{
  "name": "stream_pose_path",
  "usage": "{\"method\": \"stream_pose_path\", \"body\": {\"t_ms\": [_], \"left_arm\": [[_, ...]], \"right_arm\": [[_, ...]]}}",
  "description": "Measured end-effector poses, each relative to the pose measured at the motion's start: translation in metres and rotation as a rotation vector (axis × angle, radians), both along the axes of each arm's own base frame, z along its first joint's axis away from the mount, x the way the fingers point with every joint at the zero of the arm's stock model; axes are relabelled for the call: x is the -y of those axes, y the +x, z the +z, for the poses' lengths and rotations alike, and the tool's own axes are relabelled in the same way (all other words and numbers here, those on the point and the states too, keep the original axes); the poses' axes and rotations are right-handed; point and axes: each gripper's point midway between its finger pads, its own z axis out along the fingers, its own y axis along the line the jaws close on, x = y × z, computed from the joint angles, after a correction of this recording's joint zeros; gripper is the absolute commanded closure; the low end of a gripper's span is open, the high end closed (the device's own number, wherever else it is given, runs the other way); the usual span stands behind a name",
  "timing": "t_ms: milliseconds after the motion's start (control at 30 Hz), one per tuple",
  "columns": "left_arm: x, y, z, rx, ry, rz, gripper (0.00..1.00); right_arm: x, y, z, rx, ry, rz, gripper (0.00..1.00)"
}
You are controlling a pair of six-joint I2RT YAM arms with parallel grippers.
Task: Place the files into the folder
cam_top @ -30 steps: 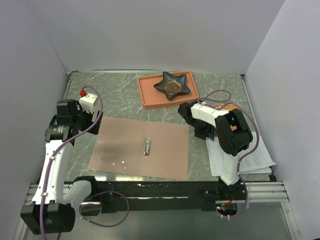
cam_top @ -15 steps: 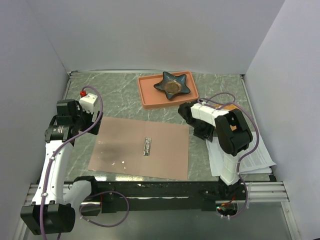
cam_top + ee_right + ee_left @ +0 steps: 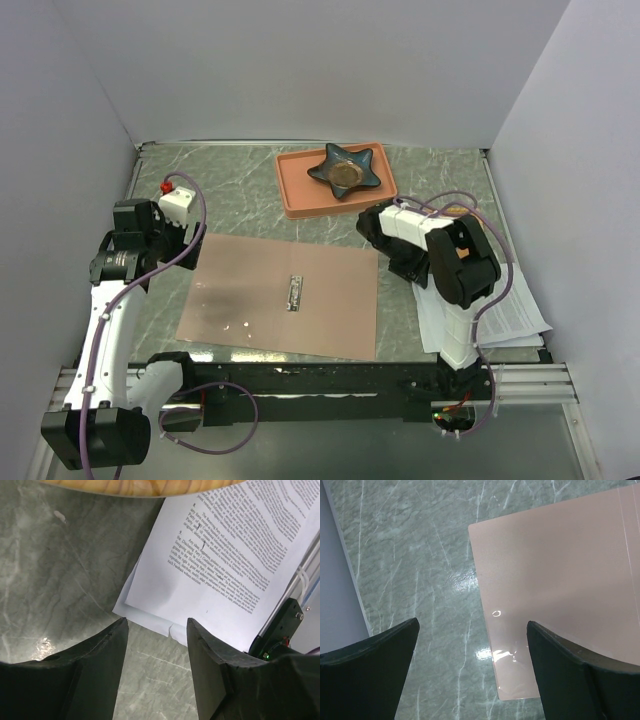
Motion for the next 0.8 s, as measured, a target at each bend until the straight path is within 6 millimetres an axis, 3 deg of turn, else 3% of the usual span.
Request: {"method": "stream_pose_path", "body": {"t_ms": [300,400,800], "left_arm": [[-0.001,-0.001,0.003,0.012,0.011,-0.003,0.04],[-0.002,-0.001,0.003,0.014,0.016,-0.002,0.04],[-0.002,-0.001,-0.005,0.005,0.017,-0.002,0.04]], "right_arm": [[0.0,0.009,-0.004,0.021,-0.043,-0.031,0.41],[0.002,0.011,-0.002,0.024,-0.054,-0.024,0.36],[0.007,0.014,0.004,-0.057,-0.07,0.096,0.32]]}}
